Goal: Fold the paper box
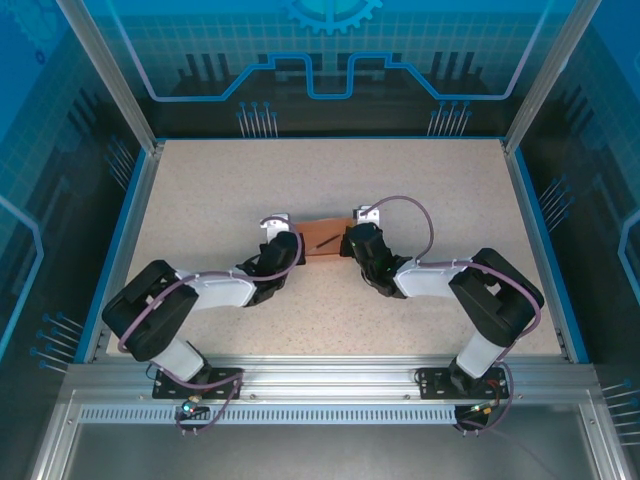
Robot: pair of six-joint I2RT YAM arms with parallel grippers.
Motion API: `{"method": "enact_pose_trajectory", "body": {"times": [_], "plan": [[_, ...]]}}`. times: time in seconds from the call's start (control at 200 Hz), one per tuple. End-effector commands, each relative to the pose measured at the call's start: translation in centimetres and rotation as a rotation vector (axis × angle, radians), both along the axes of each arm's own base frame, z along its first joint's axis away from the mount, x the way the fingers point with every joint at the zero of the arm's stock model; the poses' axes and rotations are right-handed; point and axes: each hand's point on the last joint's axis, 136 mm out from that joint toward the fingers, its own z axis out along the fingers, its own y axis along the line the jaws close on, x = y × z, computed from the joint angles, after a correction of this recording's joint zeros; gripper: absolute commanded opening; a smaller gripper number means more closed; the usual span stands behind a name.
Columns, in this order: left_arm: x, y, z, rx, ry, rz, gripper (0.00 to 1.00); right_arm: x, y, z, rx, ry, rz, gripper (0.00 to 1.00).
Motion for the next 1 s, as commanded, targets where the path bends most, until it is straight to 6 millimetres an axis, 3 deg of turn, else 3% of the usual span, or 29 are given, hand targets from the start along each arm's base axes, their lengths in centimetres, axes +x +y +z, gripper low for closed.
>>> {"method": "enact_pose_trajectory", "body": {"times": [0.0, 0.425, 0.71, 0.841, 0.996], "plan": [[-0.7, 0.6, 0.7, 0.025, -0.006, -0.008, 0.45, -1.0, -0.8, -1.8, -0.061, 0.05, -0.013, 0.02], [-2.5, 1.2, 4.1, 0.005, -0.053, -0.065, 0.64, -0.9, -0.6, -1.3, -0.07, 0.041, -0.007, 0.02], [-3.9, 1.9, 10.9, -0.029, -0.173, -0.109, 0.68, -0.8, -0.1, -1.4, -0.079, 0.044, 0.002, 0.02], [-3.1, 1.5, 13.6, -0.023, -0.136, -0.149, 0.68, -0.7, -0.1, -1.2, -0.078, 0.04, 0.001, 0.02], [-0.9, -1.2, 14.3, -0.081, -0.016, -0.295, 0.65, -0.7, 0.2, -1.4, -0.078, 0.044, 0.007, 0.02]]}}
